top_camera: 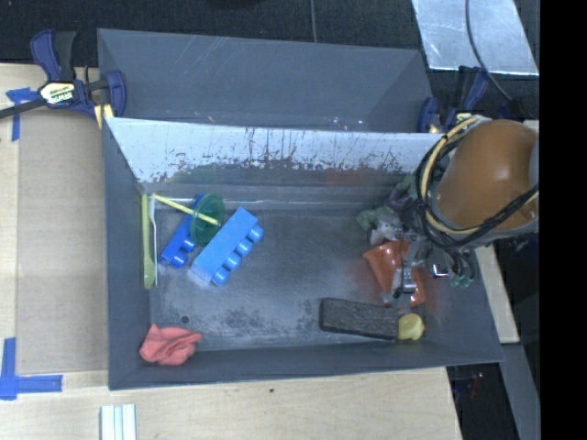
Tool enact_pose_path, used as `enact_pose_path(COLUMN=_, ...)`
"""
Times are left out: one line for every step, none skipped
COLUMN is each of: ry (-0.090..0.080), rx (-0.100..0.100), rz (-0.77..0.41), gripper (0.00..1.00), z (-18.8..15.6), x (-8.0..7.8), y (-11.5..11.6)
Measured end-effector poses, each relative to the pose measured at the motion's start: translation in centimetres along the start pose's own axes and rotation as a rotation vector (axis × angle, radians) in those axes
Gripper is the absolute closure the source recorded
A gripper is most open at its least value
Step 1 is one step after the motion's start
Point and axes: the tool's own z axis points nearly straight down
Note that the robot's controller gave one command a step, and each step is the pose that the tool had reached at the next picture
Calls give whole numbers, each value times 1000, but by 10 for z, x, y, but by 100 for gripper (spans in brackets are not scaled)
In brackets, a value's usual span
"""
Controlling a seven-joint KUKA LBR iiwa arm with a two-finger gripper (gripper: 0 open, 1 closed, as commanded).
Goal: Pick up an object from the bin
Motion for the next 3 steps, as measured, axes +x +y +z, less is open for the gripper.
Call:
enact_pose_path(ry=5, rx=-6, rz=204, gripper=0, z=11, x=-34, y=-12)
enact_pose_path(ry=-12, rx=-15, rz=146, gripper=0, z=38, x=-24, y=-25)
enact_pose_path(ry=-40, rx=-24, rz=146, gripper=0, z=44, x=-17, y=-26)
